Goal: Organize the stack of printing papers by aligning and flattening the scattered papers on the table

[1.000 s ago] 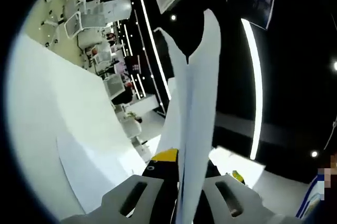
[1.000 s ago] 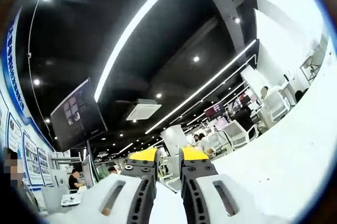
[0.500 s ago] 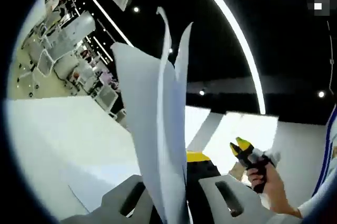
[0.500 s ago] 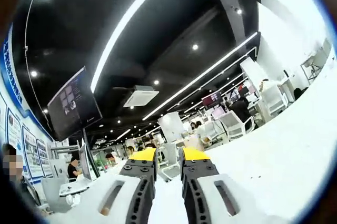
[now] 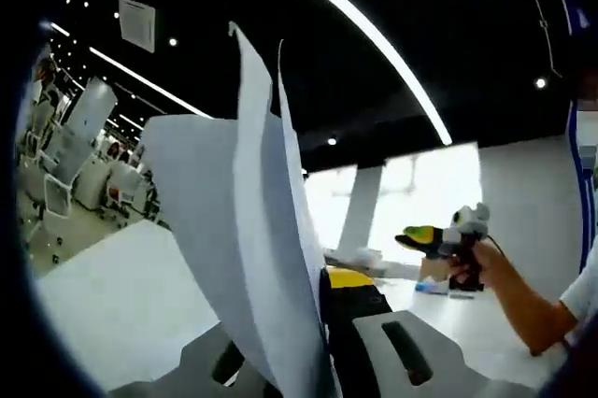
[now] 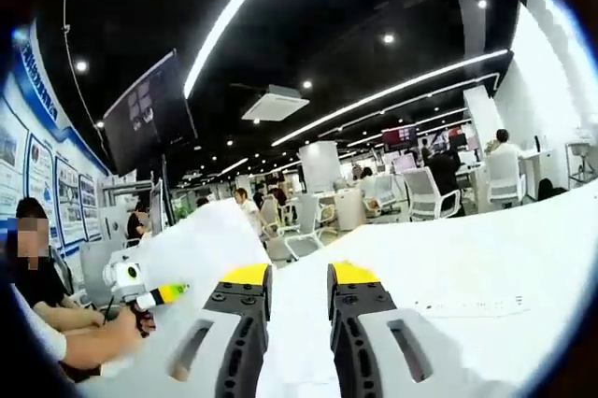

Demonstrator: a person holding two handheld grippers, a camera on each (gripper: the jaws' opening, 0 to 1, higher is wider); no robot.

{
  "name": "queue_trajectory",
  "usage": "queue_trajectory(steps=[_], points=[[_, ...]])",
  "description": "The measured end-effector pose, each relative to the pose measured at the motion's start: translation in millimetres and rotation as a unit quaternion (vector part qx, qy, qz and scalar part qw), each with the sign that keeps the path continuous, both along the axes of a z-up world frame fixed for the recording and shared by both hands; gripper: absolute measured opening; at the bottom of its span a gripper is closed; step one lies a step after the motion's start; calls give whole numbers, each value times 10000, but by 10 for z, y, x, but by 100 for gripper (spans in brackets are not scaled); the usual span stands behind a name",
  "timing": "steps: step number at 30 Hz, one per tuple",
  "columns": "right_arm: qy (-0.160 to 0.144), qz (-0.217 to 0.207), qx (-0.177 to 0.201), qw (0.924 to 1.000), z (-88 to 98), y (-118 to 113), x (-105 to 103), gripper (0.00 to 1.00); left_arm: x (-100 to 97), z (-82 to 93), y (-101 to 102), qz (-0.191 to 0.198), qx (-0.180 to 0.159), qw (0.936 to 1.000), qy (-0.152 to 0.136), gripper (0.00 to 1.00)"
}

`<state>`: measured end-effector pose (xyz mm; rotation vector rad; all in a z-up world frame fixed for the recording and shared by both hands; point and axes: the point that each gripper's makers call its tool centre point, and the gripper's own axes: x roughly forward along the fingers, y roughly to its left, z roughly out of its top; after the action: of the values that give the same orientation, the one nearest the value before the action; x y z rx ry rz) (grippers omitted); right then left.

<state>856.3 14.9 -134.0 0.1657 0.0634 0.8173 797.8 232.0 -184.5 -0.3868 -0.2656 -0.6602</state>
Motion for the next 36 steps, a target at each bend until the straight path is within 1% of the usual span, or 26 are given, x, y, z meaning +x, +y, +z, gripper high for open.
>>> queue_trajectory(steps=[3, 4, 7, 8, 11, 16, 17, 19, 22, 23, 25, 26, 28, 30, 31, 32, 34, 35, 36], points=[[17, 1, -33, 10000, -16, 6, 0, 18, -1, 15, -9, -46, 47, 10000, -6, 6], [-18, 44, -101, 9999, -17, 6, -16, 18, -41, 105, -64, -215, 46, 9998, -21, 6], [3, 152, 54, 9999, 32, 10, -39, 18, -59, 208, -124, -287, 139, 9994, -116, 6], [3, 162, 90, 9998, 44, 9, -44, 18, -55, 220, -154, -344, 188, 9992, -89, 6], [-58, 158, 30, 9999, 65, -23, -49, 19, -39, 228, -215, -406, 267, 9988, -66, 6], [-101, 199, 99, 9997, 117, -80, -80, 23, -24, 254, -255, -508, 285, 9983, 20, 6], [-143, 269, 2, 9995, 109, -94, -110, 23, -29, 273, -308, -599, 426, 9972, 91, 6], [-224, 359, -277, 9987, 57, -93, -137, 23, -28, 314, -343, -667, 545, 9962, 125, 6], [-311, 400, -362, 9981, 54, -84, -179, 25, -33, 353, -384, -716, 696, 9949, 153, 6], [-327, 421, -372, 9979, 55, -81, -195, 27, -33, 369, -395, -730, 739, 9945, 156, 6], [-373, 450, -376, 9976, 72, -78, -223, 29, -32, 406, -428, -762, 943, 9925, 160, 6], [-413, 486, -366, 9973, 85, -72, -246, 29, -35, 419, -446, -765, 1085, 9910, 169, 6], [-458, 648, -278, 9965, 121, -43, -308, 31, -26, 504, -464, -747, 1247, 9892, 167, 6], [-427, 726, -138, 9964, 158, -30, -325, 32, -56, 590, -500, -903, 1269, 9876, 171, 6], [-415, 781, -54, 9961, 177, -21, -341, 32, -77, 635, -531, -1006, 1342, 9857, 189, 6], [-416, 821, 25, 9957, 195, -13, -355, 36, -88, 670, -549, -1049, 1410, 9843, 181, 6], [-340, 944, 214, 9947, 225, 22, -392, 44, -109, 755, -597, -1089, 1645, 9803, 67, 6], [-334, 952, 254, 9946, 232, 29, -396, 47, -107, 794, -616, -1081, 1702, 9794, 33, 6], [-320, 963, 263, 9945, 230, 36, -394, 47, -101, 845, -645, -1097, 1747, 9785, -5, 6]])
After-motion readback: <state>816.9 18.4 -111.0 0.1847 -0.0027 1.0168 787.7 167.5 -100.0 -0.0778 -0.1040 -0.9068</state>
